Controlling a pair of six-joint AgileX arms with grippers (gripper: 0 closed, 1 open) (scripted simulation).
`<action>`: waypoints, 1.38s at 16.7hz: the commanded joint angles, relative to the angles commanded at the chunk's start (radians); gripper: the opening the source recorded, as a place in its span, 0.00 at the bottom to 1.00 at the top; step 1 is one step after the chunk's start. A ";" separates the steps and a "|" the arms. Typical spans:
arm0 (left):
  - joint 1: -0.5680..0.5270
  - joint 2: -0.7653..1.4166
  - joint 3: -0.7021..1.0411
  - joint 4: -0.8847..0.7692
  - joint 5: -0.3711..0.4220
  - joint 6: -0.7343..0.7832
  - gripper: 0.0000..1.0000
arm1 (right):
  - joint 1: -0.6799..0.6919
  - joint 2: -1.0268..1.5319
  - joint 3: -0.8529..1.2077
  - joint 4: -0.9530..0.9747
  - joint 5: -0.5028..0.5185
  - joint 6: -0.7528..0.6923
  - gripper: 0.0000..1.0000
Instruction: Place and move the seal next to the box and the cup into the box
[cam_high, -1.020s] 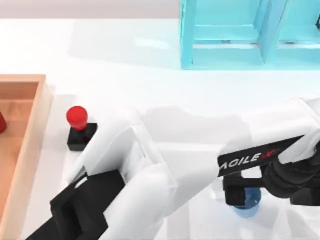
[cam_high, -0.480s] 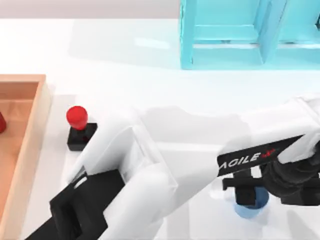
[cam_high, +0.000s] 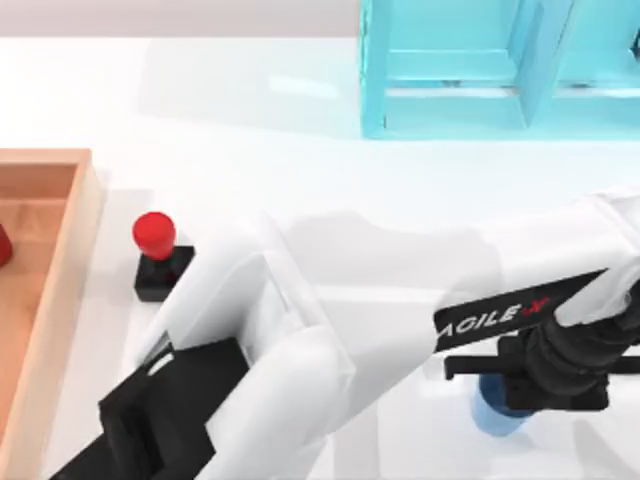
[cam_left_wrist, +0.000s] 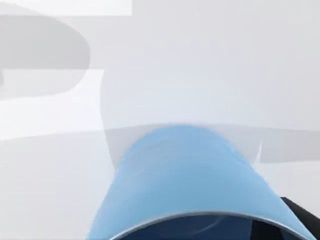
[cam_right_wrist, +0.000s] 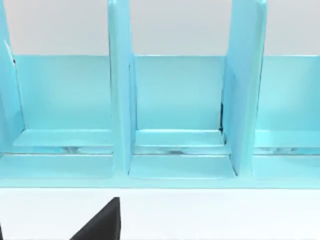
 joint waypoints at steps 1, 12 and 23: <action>0.000 0.000 0.000 0.000 0.000 0.000 0.00 | 0.000 0.000 0.000 0.000 0.000 0.000 1.00; 0.019 -0.111 -0.100 -0.018 -0.002 0.034 0.00 | 0.000 0.000 0.000 0.000 0.000 0.000 1.00; 0.104 -0.460 -0.381 -0.071 0.000 0.103 0.00 | 0.000 0.000 0.000 0.000 0.000 0.000 1.00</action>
